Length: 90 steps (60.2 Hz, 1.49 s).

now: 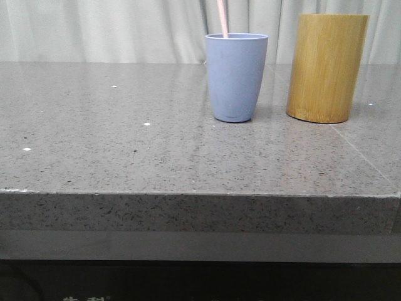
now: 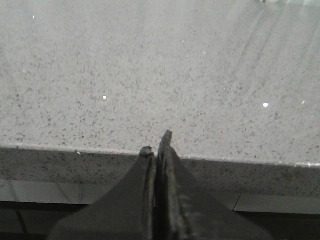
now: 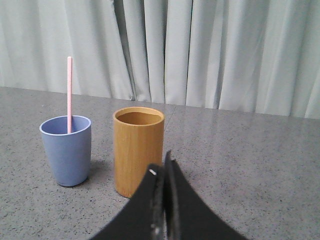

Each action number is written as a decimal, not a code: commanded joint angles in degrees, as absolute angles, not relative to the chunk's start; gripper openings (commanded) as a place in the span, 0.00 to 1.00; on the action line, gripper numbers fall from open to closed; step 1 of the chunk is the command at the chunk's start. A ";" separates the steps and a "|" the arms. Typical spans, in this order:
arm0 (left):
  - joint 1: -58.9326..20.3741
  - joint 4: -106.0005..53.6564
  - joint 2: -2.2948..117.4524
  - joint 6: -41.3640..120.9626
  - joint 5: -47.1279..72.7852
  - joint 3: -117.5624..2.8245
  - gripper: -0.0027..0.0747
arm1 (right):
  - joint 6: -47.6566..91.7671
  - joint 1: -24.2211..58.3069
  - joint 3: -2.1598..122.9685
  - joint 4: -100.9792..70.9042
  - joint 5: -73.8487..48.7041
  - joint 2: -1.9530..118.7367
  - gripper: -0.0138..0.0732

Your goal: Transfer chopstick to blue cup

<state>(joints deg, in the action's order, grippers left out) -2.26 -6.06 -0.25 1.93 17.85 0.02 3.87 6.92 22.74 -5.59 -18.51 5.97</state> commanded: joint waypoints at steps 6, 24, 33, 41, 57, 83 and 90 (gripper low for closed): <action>-2.78 -6.65 -1.74 1.44 13.74 0.58 0.01 | 4.19 6.52 24.07 -5.60 -13.63 6.61 0.08; -2.78 -6.91 -1.74 1.44 5.99 0.58 0.01 | 4.19 6.52 24.07 -5.60 -13.63 6.61 0.08; -2.78 -6.91 -1.74 1.44 5.73 0.58 0.01 | 4.19 6.52 24.07 -5.60 -13.63 6.61 0.08; -2.78 -6.91 -1.74 1.44 5.73 0.58 0.01 | 4.19 6.52 24.07 -5.60 -13.63 6.61 0.08; -2.78 -6.91 -1.74 1.44 5.73 0.58 0.01 | 4.19 6.52 24.07 -5.60 -13.63 6.61 0.08; -2.78 -6.91 -1.74 1.44 5.73 0.58 0.01 | 4.19 6.52 24.07 -5.60 -13.63 6.61 0.08; -2.78 -6.91 -1.74 1.44 5.73 0.58 0.01 | 4.19 6.52 22.93 -5.60 -12.96 6.61 0.08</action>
